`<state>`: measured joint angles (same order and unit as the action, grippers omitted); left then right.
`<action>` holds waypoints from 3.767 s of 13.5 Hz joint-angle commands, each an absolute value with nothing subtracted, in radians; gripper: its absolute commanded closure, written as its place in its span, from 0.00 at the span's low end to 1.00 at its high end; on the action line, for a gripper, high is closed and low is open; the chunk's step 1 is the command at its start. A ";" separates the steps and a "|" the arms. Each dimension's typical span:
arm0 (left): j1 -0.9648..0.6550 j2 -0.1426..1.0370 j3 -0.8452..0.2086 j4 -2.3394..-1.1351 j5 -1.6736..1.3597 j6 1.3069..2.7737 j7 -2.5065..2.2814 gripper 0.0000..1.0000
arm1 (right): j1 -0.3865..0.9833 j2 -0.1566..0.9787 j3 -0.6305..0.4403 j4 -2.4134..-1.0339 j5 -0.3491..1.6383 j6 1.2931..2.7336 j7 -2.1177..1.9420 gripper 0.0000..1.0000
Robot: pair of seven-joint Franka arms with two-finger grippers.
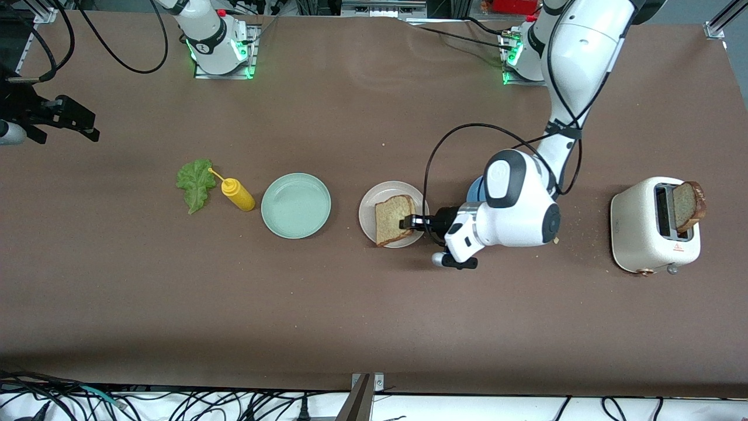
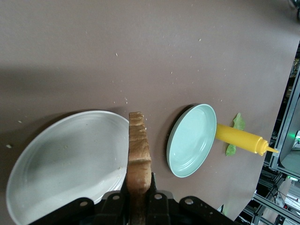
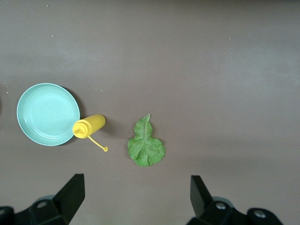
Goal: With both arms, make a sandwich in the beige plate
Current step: 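Lower the bread slice onto the beige plate and open the left gripper, then withdraw the left gripper while the right gripper reaches the yellow bottle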
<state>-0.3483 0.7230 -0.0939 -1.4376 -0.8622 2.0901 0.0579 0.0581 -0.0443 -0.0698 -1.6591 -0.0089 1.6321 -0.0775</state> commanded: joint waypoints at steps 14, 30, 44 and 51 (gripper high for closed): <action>-0.391 0.747 -0.077 -1.497 -0.877 2.089 0.066 0.62 | 0.058 -0.049 -0.072 -1.647 -0.005 1.617 -0.077 0.00; -0.322 0.674 -0.006 -1.488 -0.637 2.065 0.054 0.00 | 0.066 0.029 -0.064 -1.654 -0.006 1.574 -0.087 0.00; -0.074 0.539 0.026 -1.480 -0.241 1.843 0.138 0.00 | 0.051 0.115 -0.121 -1.796 0.167 1.739 -0.743 0.00; -0.020 0.466 0.041 -1.479 -0.137 1.744 0.163 0.00 | -0.027 0.279 -0.190 -1.914 0.550 1.824 -1.412 0.00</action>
<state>-0.0199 0.4946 0.0368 -1.4703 -0.1716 1.7741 0.1586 0.0198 0.2154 -0.1909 -1.9165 0.4418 1.8188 -1.2360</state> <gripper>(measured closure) 0.000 0.000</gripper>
